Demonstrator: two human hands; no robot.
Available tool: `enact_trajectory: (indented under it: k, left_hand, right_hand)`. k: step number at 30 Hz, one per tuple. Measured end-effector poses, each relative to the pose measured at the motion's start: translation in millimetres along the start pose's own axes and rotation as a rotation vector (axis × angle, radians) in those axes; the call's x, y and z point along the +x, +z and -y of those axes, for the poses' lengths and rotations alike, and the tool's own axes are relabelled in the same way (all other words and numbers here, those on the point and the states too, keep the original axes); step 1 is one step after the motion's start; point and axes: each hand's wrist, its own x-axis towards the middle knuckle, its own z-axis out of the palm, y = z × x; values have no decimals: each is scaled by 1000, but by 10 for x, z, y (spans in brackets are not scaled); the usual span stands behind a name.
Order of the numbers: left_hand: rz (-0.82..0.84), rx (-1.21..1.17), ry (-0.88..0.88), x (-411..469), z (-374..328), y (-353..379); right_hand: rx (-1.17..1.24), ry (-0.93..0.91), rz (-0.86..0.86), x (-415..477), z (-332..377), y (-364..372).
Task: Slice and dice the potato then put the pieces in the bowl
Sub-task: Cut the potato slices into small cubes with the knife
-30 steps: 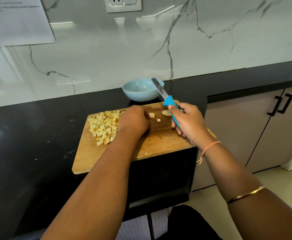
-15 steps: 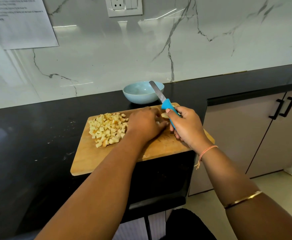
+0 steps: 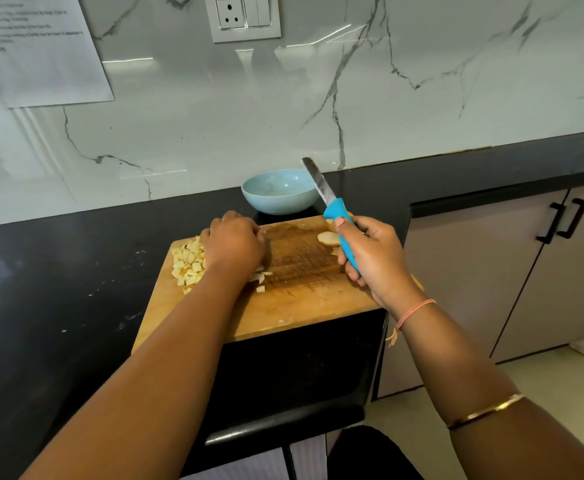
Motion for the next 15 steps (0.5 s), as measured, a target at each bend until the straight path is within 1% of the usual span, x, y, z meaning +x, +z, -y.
enact_trajectory:
  k: [2,3,6,10,12,15]
  left_hand:
    - [-55,-146,-14,2,21,-19]
    - [-75,-181,-19,2,31,-29]
    - [-62,-207,-36,-13,30,-61]
    - [-54,-108,-46,-29,22,-111]
    - [-35,-56,-15,-52,-4,-136]
    - [77,0,55,-83,-56,-137]
  right_hand:
    - [170,54,-31,15,20,-44]
    - [234,75,-42,17,30,-63]
    - [319,101,-43,12,40,-94]
    - [304,98,-38,2,40,-89]
    - [307,98,-45,4,39,-92]
    - [303,91,-40,1,37,-90]
